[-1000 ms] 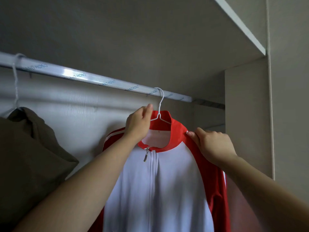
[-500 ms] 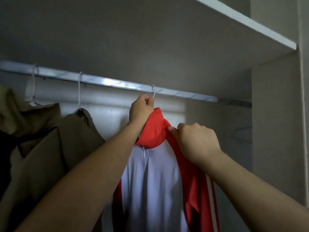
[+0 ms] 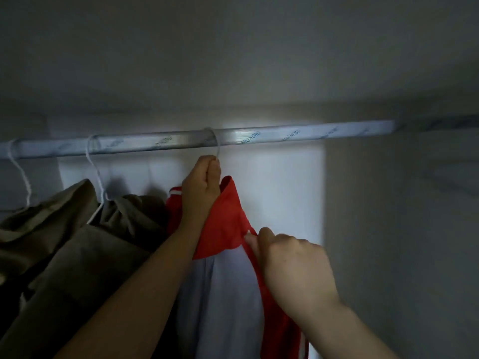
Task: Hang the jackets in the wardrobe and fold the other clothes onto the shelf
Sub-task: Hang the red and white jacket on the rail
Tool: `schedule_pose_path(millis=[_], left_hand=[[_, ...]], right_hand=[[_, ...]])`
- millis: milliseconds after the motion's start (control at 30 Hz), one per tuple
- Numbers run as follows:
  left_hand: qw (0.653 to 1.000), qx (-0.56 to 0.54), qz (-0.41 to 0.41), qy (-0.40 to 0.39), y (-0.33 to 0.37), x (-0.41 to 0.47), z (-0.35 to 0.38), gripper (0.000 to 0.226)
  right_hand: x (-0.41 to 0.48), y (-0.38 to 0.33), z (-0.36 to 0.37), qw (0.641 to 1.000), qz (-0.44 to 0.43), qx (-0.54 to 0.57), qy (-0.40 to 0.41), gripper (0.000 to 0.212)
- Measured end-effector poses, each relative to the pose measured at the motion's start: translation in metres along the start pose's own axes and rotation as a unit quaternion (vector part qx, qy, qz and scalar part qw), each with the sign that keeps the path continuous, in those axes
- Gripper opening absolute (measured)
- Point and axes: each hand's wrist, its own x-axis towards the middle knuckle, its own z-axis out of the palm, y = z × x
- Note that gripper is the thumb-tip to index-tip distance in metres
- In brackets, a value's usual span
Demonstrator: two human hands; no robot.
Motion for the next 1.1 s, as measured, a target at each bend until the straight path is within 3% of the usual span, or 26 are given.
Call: schedule_pose_path(millis=[100,200,300,367,467,533,633,767,833,967,1100], left_hand=[[0.997,0.052,-0.021,-0.060,0.014,-0.002,-0.018,0.023],[0.985,0.101,-0.058,-0.124,0.040,0.002,-0.042,0.023],[0.971,0.149,-0.159,-0.102,0.083,-0.003,-0.063,0.030],[0.967,0.139,-0.184,-0.110,0.127,-0.025,-0.073,0.035],[0.938,0.078,-0.187,-0.281,0.202,-0.064,-0.075,0.022],[0.891,0.022,-0.233,-0.389,0.242,-0.085,-0.071,0.024],[0.778,-0.044,-0.356,-0.515,0.286,-0.107,-0.059,0.010],[0.611,-0.120,-0.486,-0.613,0.347,-0.139,-0.050,0.022],[0.545,-0.154,-0.518,-0.641,0.380,-0.159,-0.055,0.021],[0.476,-0.202,-0.489,-0.703,0.459,-0.197,-0.075,0.004],[0.419,-0.224,-0.436,-0.764,0.549,-0.238,-0.109,0.005]], right_hand=[[0.010,0.000,-0.020,0.990,0.005,0.055,-0.133,0.044],[0.028,0.013,-0.053,0.949,0.043,0.158,-0.270,0.050],[0.041,0.029,-0.103,0.931,0.111,0.172,-0.302,0.047],[0.042,0.036,-0.142,0.917,0.153,0.173,-0.325,0.047],[0.036,0.040,-0.203,0.889,0.216,0.178,-0.362,0.053],[0.028,0.041,-0.240,0.868,0.275,0.158,-0.382,0.054],[0.001,0.046,-0.288,0.818,0.384,0.100,-0.417,0.047],[-0.057,0.047,-0.354,0.747,0.539,0.017,-0.388,0.047],[-0.088,0.045,-0.394,0.700,0.600,-0.018,-0.387,0.048],[-0.147,0.034,-0.489,0.622,0.689,-0.066,-0.367,0.050],[-0.210,0.021,-0.586,0.559,0.768,-0.086,-0.300,0.048]])
